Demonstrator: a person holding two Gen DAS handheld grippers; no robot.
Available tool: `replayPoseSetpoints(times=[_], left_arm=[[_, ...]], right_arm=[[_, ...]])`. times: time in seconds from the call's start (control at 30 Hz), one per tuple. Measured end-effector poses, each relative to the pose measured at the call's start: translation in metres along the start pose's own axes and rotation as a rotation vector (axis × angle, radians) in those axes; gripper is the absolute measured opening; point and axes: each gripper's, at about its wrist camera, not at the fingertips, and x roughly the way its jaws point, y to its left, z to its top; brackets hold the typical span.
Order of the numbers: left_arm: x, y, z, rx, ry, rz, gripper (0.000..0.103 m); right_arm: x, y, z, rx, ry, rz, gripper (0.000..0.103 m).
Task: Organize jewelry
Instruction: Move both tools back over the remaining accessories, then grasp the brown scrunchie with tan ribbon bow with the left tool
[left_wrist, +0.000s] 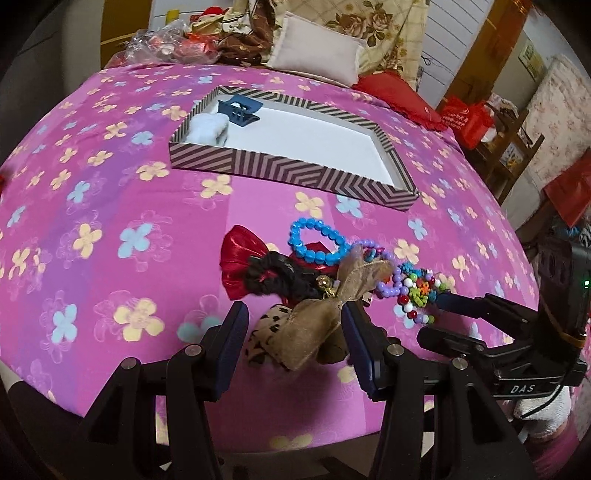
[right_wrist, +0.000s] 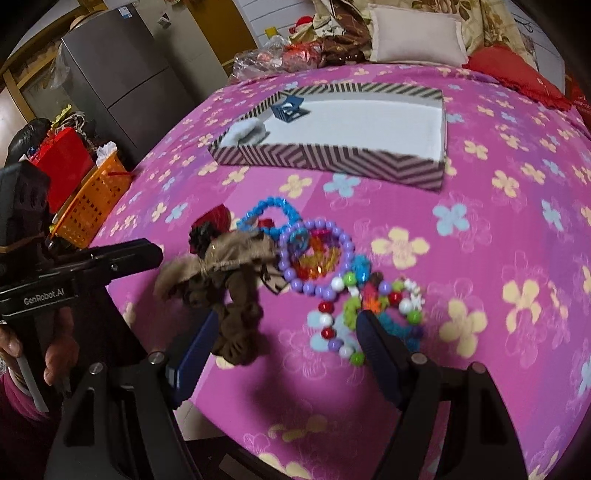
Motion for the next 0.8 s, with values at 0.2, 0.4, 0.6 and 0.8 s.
replayPoseSetpoints(times=[0.2,0.4,0.6,0.8], left_arm=[[-0.001,-0.008,-0.003,0.026,-0.018,0.049,0.046],[-0.002,-0.015,-0.006,0.043,-0.025,0.067,0.046],[0.007,-0.026,-0.014,0.091,-0.018,0.099,0.046],[0.028,-0.029,-0.019,0.091,0.014,0.119,0.046]], right_arm=[[-0.014,0.001,-0.001,-0.001,-0.044,-0.022,0.080],[-0.020,-0.003,-0.001,0.020,-0.062,-0.025,0.080],[-0.024,-0.009,-0.007,0.036,-0.071,-0.027,0.080],[-0.029,-0.015,-0.011,0.045,-0.078,-0.043,0.080]])
